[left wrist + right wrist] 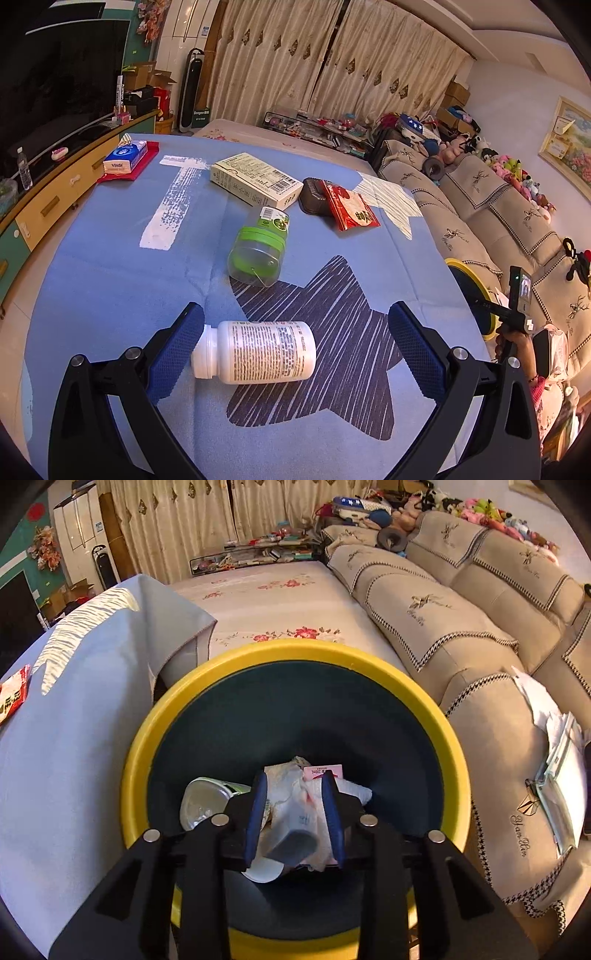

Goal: Collect trash
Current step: 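Carry the toothpaste tube into the bin and open the right gripper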

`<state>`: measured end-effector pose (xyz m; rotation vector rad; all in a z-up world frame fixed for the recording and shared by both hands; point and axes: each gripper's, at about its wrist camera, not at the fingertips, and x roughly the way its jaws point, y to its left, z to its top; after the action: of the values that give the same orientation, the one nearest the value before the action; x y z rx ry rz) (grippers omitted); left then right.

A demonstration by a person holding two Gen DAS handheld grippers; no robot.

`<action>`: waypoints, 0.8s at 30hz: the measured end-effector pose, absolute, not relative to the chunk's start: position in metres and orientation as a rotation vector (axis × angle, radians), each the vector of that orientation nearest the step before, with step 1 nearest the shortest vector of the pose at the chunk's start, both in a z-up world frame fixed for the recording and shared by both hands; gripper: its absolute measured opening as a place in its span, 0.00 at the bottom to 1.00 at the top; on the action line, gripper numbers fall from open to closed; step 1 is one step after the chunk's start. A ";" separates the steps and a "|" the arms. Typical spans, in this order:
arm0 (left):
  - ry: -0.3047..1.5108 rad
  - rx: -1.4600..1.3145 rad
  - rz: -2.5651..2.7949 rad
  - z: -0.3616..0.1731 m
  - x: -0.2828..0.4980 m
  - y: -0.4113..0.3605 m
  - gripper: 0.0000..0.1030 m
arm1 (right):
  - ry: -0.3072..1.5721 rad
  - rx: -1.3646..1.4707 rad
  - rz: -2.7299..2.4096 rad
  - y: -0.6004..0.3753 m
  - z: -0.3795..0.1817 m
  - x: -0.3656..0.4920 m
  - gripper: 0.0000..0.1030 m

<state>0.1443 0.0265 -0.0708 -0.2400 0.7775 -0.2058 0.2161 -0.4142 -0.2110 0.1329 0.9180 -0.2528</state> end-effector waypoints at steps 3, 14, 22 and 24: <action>0.788 -0.229 -0.197 -0.074 0.139 0.025 0.95 | 0.881 0.108 -0.247 -0.401 -0.202 0.206 0.38; 0.799 -0.205 -0.167 -0.087 0.126 0.017 0.95 | 0.803 0.091 -0.164 -0.366 -0.169 0.173 0.44; 0.784 -0.147 -0.153 -0.093 0.126 -0.001 0.95 | 0.796 0.097 -0.119 -0.355 -0.166 0.162 0.45; 0.781 -0.137 -0.130 -0.095 0.129 -0.002 0.95 | 0.797 0.097 -0.114 -0.354 -0.168 0.161 0.45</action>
<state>0.1285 -0.0018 -0.0949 -0.1374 0.7811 -0.1304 0.1606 -0.3540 -0.1677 0.0972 0.7974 -0.1143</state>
